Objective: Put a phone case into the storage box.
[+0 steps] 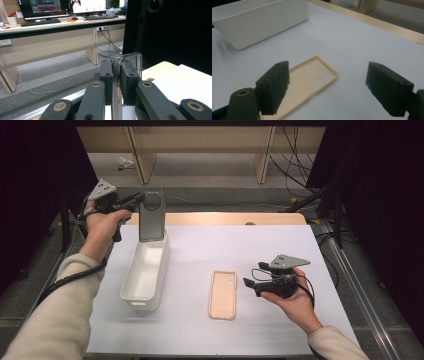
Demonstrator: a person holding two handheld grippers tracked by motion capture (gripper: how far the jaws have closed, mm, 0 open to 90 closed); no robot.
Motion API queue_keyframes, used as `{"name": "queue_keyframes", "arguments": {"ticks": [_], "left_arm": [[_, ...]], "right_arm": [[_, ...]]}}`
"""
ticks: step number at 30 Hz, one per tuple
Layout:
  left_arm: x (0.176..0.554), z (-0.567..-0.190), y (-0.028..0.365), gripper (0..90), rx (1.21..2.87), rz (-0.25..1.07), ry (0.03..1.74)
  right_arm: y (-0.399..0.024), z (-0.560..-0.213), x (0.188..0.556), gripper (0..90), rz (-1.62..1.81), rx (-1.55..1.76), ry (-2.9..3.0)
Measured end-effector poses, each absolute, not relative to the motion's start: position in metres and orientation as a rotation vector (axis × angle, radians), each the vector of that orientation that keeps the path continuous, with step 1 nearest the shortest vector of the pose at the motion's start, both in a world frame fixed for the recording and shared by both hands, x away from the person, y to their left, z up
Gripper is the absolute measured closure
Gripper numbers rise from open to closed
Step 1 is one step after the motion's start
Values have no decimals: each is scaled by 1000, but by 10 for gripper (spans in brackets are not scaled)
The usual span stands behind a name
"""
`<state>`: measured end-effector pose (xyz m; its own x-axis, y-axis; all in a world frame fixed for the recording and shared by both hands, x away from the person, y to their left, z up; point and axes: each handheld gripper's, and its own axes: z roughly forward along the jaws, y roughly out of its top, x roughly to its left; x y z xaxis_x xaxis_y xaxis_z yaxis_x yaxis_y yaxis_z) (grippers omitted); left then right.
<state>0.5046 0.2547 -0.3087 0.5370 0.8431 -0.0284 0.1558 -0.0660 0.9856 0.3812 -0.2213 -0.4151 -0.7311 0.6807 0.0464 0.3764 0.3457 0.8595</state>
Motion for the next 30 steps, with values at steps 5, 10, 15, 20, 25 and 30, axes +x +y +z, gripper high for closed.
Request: {"name": "queue_keyframes", "arguments": {"ticks": [5,10,15,20,25,30], "left_arm": [[507,-309,259,815,1549,702,876],[507,-313,259,815,1545,694,872],[510,-317,261,815,1550,697,881],[512,-321,263,815,1553,695,892],[514,-325,263,814,1550,686,895],[517,-327,263,814,1554,686,896]], "right_arm": [[-222,-415,381,200,1337,942,2296],[-222,-416,382,200,1341,943,2295],[-222,-416,382,200,1340,944,2296],[-222,-416,382,201,1340,946,2296],[-222,-415,382,201,1339,944,2296],[-222,-415,382,201,1341,943,2294]]}}
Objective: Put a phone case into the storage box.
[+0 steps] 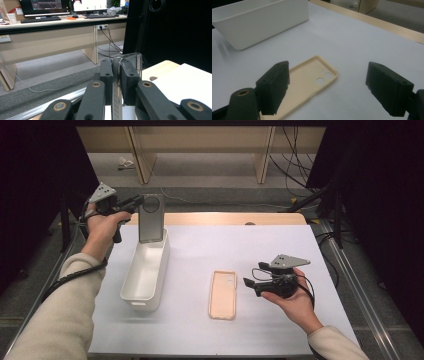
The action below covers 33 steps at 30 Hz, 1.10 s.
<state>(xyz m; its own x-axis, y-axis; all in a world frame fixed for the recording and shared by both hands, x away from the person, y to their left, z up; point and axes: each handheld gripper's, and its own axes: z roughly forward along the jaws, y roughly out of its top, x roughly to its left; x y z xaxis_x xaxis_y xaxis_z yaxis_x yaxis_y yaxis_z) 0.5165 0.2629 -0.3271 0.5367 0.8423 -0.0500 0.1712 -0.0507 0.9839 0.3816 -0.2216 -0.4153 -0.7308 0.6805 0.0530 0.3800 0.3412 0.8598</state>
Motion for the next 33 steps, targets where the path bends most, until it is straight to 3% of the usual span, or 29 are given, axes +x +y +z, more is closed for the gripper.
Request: {"name": "queue_keyframes", "arguments": {"ticks": [33], "left_arm": [[532,-349,262,814,1574,673,929]], "right_arm": [[-221,-416,382,201,1343,949,2295]]}}
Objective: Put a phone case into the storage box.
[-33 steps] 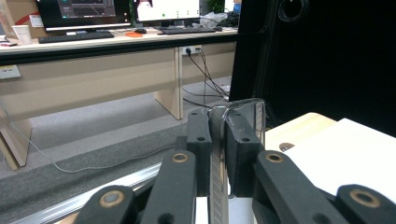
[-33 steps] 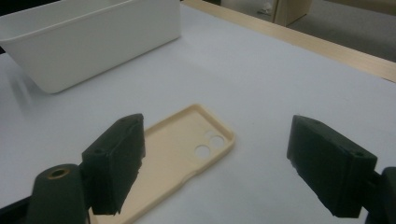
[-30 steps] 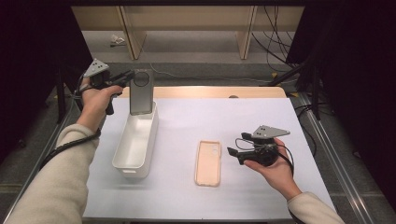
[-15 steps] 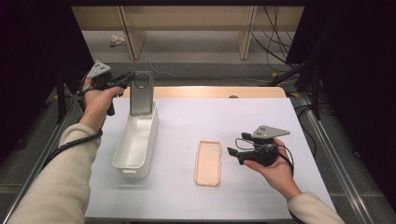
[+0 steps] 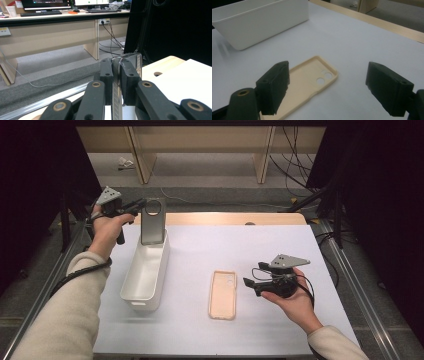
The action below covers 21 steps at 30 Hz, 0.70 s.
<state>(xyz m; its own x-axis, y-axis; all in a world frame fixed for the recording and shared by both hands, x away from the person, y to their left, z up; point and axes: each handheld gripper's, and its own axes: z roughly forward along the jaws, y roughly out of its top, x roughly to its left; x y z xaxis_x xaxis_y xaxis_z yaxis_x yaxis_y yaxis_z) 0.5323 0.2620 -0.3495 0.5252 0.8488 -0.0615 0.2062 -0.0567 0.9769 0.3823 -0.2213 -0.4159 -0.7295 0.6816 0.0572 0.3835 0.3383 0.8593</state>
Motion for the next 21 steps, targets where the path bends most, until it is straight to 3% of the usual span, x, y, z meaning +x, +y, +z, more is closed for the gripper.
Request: {"name": "queue_keyframes", "arguments": {"ticks": [21], "left_arm": [[541,-367,260,813,1610,659,951]], "right_arm": [[-222,-416,383,201,1342,950,2300]]}}
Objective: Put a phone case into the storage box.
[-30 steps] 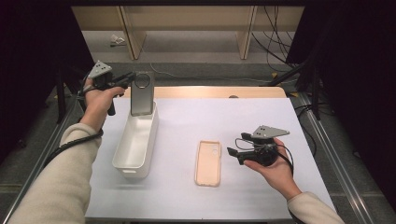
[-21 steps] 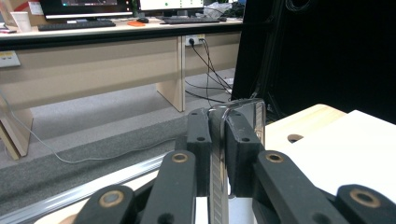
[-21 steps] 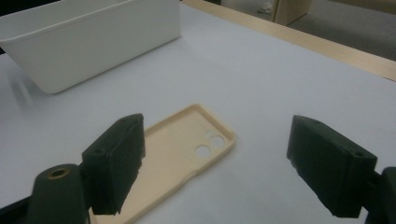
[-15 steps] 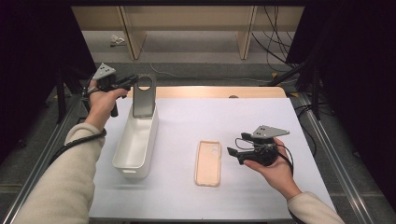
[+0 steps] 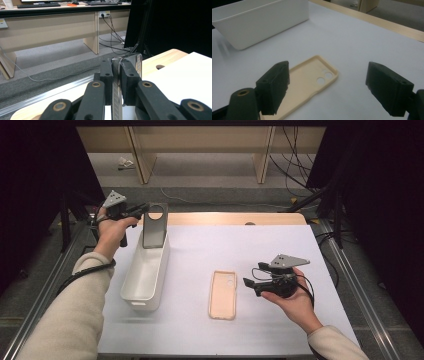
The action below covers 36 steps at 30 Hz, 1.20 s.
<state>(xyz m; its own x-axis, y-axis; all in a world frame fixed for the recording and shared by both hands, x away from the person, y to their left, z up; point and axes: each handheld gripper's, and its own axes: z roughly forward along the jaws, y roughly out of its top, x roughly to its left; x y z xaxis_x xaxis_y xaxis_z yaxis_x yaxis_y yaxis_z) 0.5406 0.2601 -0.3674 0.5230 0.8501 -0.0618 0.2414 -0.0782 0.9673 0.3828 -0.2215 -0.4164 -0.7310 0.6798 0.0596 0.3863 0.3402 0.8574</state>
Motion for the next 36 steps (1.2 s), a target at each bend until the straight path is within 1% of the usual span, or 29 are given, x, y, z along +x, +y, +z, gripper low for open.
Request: {"name": "queue_keyframes", "arguments": {"ticks": [24,36], "left_arm": [[546,-389,267,810,1613,632,1001],[547,-397,272,792,1630,637,1026]], "right_arm": [[-221,-417,383,201,1342,950,2303],[-221,-417,383,200,1342,949,2303]]}}
